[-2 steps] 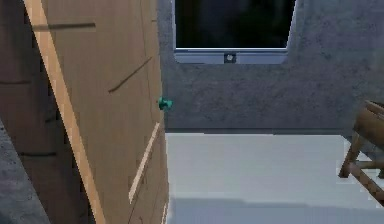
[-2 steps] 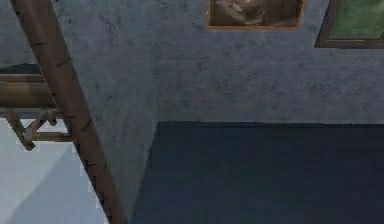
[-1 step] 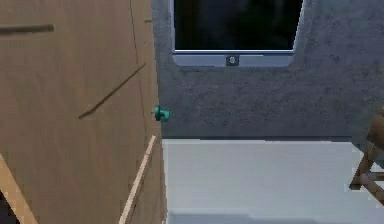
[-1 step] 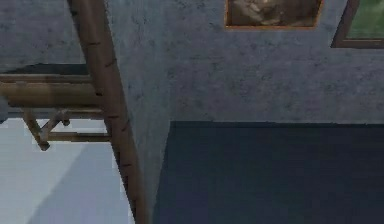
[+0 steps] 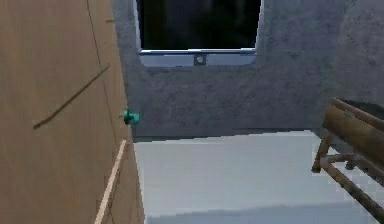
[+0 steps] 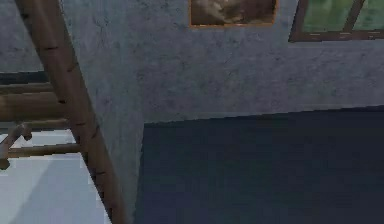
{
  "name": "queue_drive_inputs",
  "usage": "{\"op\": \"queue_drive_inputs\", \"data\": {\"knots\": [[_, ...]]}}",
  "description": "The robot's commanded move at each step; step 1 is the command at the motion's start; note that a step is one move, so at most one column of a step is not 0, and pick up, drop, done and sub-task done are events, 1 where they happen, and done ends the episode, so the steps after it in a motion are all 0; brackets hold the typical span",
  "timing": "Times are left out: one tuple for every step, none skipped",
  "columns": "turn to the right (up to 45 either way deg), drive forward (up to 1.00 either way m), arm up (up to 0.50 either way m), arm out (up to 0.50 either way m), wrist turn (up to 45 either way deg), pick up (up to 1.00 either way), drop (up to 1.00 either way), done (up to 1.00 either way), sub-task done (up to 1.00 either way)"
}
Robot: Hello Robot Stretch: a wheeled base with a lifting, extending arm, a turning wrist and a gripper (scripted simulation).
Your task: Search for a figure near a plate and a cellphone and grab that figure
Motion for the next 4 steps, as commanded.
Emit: {"op": "queue_drive_inputs", "data": {"knots": [[0.0, 1.00, 0.00, 0.00, 0.0, 0.00, 0.00, 0.00, 0.00], [6.0, 0.00, 0.00, 0.00, 0.0, 0.00, 0.00, 0.00, 0.00], [0.0, 0.25, 0.00, 0.00, 0.0, 0.00, 0.00, 0.00, 0.00], [-45.0, 0.00, 0.00, 0.00, 0.0, 0.00, 0.00, 0.00, 0.00]]}}
